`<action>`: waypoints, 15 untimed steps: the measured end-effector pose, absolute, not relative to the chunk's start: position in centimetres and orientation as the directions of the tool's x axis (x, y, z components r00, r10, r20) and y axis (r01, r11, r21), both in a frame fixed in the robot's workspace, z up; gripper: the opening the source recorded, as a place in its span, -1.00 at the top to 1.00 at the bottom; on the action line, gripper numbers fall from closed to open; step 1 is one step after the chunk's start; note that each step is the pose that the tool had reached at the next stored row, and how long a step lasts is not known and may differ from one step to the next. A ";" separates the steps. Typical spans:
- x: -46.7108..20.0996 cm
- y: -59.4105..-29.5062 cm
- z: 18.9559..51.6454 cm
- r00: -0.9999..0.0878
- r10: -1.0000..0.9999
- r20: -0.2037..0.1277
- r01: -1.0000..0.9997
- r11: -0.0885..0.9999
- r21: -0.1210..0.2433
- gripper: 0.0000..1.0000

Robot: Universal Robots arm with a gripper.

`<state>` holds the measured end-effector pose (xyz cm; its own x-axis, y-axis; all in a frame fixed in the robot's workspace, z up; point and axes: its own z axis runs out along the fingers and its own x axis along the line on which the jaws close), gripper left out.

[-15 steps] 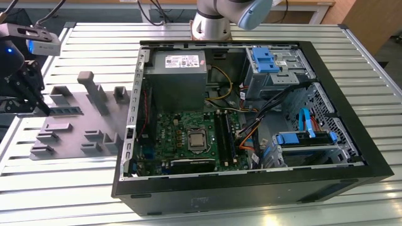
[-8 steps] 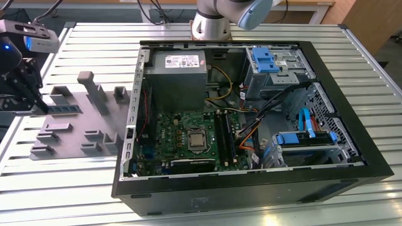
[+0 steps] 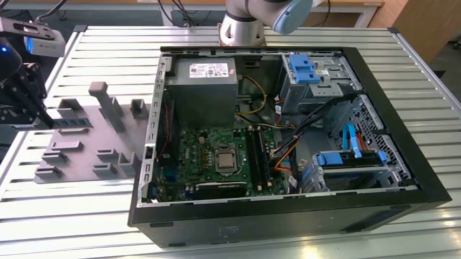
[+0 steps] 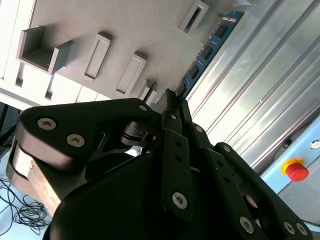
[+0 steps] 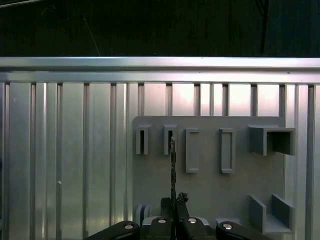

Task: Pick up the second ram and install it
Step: 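Pick up the second ram and move it above second insertion slot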

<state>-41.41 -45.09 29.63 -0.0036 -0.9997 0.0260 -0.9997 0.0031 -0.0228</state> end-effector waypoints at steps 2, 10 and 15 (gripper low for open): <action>-41.4 -45.1 29.8 -0.004 -1.000 0.026 -1.000 0.003 -0.023 0.72; -41.4 -45.1 30.8 -0.004 -1.000 0.026 -1.000 0.003 -0.023 0.72; -41.4 -45.1 31.4 -0.004 -1.000 0.026 -1.000 0.003 -0.023 0.72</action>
